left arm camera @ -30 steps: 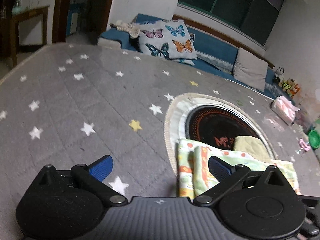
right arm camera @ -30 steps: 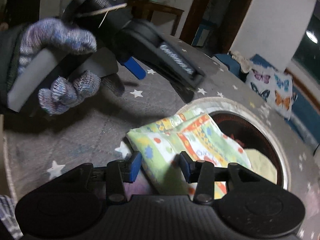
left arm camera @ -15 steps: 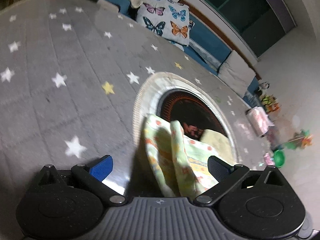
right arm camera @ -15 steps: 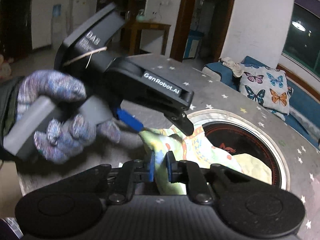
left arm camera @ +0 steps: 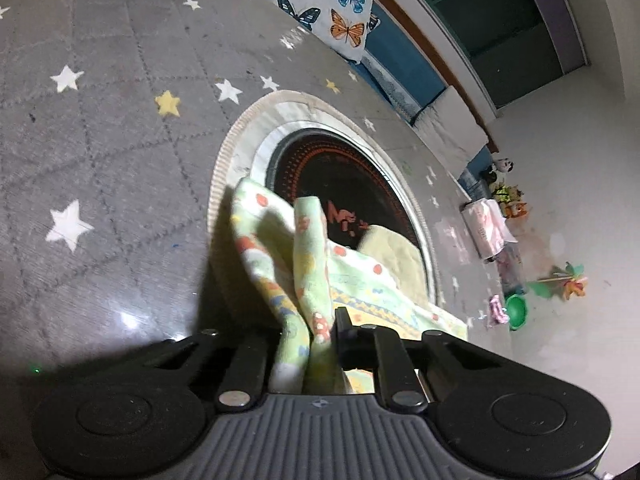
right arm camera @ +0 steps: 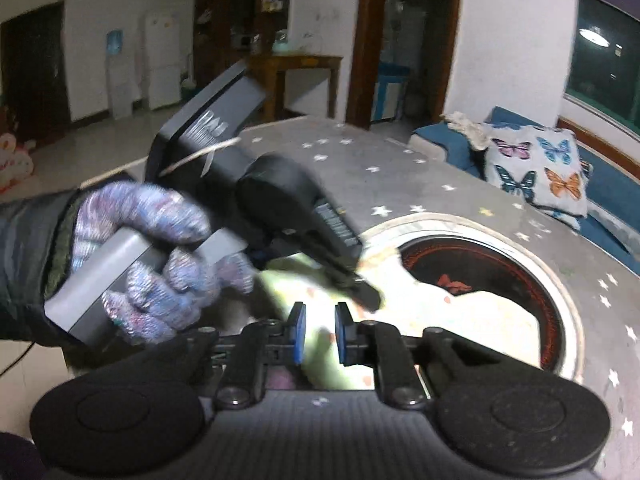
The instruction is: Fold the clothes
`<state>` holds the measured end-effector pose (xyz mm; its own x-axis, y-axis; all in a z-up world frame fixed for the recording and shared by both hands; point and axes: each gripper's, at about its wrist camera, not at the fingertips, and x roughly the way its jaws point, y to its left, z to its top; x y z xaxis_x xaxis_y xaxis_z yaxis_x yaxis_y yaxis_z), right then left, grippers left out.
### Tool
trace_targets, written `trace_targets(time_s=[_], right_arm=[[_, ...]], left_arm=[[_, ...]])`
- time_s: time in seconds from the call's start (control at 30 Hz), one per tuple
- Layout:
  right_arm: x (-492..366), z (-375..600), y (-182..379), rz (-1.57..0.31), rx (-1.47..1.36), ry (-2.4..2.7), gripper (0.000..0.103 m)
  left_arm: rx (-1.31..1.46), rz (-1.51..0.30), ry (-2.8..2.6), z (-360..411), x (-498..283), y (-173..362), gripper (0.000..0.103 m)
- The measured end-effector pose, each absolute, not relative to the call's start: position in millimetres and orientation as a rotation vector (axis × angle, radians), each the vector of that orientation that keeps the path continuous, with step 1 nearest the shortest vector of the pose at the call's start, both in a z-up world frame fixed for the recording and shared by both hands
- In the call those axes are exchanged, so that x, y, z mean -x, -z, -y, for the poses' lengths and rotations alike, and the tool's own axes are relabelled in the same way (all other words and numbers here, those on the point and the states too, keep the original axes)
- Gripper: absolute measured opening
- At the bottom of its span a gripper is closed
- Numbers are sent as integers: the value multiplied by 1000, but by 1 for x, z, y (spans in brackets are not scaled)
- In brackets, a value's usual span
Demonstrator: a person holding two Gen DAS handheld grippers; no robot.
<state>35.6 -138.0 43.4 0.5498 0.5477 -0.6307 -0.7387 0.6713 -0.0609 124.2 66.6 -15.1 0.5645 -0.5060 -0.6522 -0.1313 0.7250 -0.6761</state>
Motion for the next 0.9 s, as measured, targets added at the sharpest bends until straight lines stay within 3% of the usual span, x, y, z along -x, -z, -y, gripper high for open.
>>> trace_targets(time_s=[0.57, 0.6, 0.67, 0.7, 0.9], right_arm=[[-97, 300, -3, -797, 92, -276, 17], [-100, 306, -1, -794, 74, -253, 18], [-101, 319, 1, -786, 34, -214, 36], [-101, 323, 2, -779, 23, -193, 39], [-109, 333, 10, -785, -65, -173, 41]], left_arm=[[728, -977, 217, -64, -124, 16, 15], [723, -976, 216, -63, -124, 15, 15], [712, -977, 212, -62, -124, 14, 15], [706, -977, 209, -61, -124, 14, 15], [670, -975, 199, -57, -125, 10, 15]])
